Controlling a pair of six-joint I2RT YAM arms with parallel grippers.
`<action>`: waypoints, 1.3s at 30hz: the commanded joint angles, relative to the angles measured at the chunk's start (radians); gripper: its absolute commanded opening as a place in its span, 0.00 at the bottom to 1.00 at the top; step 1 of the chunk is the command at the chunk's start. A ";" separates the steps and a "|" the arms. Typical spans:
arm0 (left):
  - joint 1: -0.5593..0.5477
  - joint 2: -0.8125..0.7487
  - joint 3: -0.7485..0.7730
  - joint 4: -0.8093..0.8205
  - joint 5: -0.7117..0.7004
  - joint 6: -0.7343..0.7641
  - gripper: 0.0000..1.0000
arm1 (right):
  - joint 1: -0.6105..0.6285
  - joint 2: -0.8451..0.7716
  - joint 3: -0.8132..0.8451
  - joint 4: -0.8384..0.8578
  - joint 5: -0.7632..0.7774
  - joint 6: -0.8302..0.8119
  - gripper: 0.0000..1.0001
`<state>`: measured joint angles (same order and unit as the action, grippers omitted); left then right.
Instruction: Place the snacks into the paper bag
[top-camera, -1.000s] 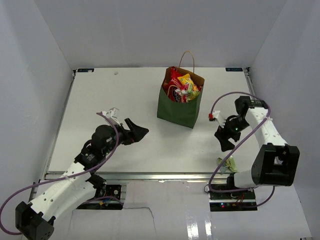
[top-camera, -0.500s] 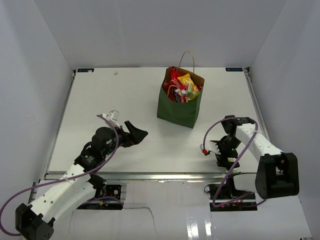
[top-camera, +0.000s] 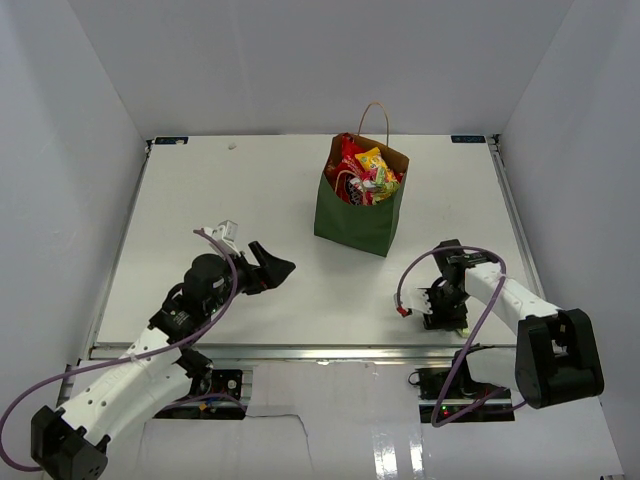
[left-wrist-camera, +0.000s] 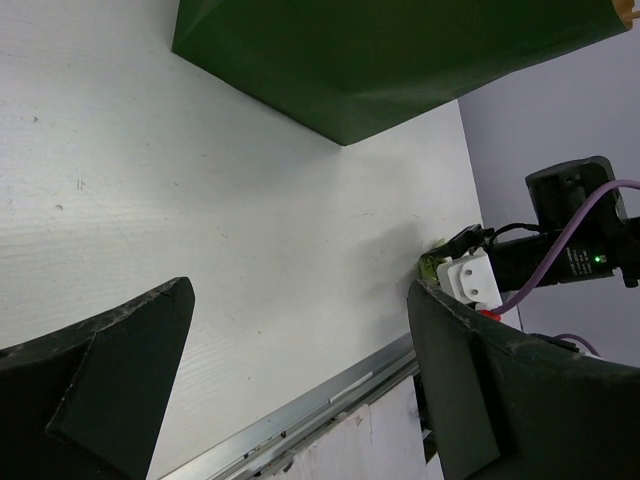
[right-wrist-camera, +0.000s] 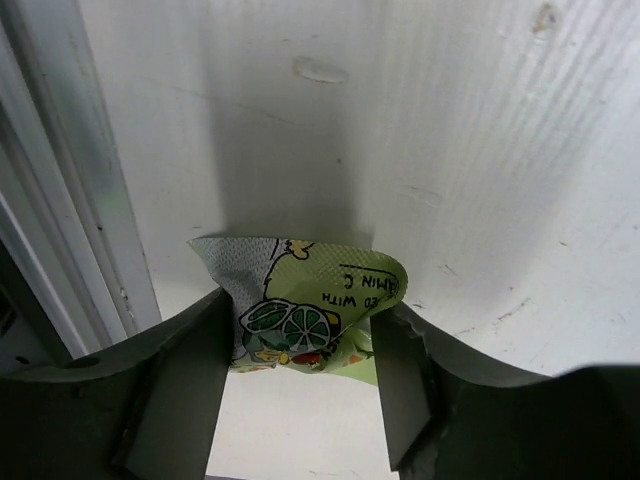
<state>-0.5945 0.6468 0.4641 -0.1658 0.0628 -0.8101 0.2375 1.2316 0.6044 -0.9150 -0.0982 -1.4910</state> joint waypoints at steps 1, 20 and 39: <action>0.002 0.008 0.005 -0.003 -0.009 -0.001 0.98 | 0.002 0.023 -0.048 0.113 0.018 0.046 0.59; 0.002 0.017 0.048 -0.052 0.005 -0.015 0.98 | -0.040 0.106 0.793 -0.064 -0.713 0.488 0.18; 0.002 0.053 0.180 -0.141 -0.011 0.029 0.98 | -0.012 0.337 1.141 0.596 -0.724 1.226 0.18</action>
<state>-0.5945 0.7097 0.5949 -0.2722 0.0631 -0.8009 0.2127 1.5238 1.6768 -0.4038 -0.8562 -0.3695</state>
